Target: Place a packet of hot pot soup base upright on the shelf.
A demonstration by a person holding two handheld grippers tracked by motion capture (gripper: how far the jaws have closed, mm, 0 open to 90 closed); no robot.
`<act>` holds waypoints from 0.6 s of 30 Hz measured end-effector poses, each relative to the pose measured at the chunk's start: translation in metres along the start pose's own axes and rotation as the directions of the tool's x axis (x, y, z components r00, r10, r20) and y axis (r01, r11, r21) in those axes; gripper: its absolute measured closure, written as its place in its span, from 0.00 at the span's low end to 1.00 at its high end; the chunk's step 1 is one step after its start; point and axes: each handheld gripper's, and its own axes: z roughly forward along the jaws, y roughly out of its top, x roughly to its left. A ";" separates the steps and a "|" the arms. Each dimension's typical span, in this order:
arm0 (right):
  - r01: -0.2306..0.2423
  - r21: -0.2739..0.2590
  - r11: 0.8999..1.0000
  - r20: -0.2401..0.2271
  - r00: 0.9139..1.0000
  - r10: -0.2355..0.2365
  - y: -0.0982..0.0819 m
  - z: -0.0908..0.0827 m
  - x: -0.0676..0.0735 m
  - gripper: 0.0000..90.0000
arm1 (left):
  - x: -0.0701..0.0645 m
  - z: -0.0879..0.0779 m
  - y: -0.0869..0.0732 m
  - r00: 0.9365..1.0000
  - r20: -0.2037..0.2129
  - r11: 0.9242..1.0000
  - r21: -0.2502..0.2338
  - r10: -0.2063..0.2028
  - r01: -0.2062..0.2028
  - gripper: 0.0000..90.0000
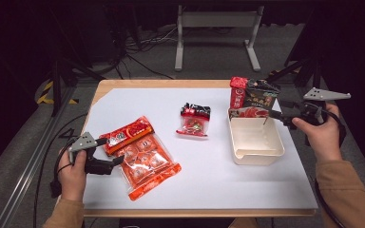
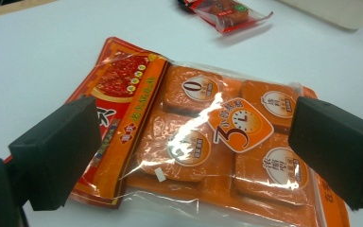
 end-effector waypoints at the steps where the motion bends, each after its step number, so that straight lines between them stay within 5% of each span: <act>1: 0.002 -0.008 1.000 -0.006 1.000 -0.002 -0.001 -0.002 0.005 0.32 | 0.000 0.000 0.000 1.000 0.000 1.000 0.000 0.000 0.000 0.05; 7: -0.002 -0.027 1.000 -0.035 0.999 0.001 -0.003 -0.009 0.034 0.31 | 0.003 -0.006 0.000 1.000 0.013 1.000 0.018 -0.009 0.009 0.04; 18: 0.033 -0.027 0.999 -0.073 0.997 -0.035 -0.018 -0.011 0.077 0.31 | 0.010 -0.008 -0.002 0.999 -0.037 0.999 0.000 -0.039 0.039 0.05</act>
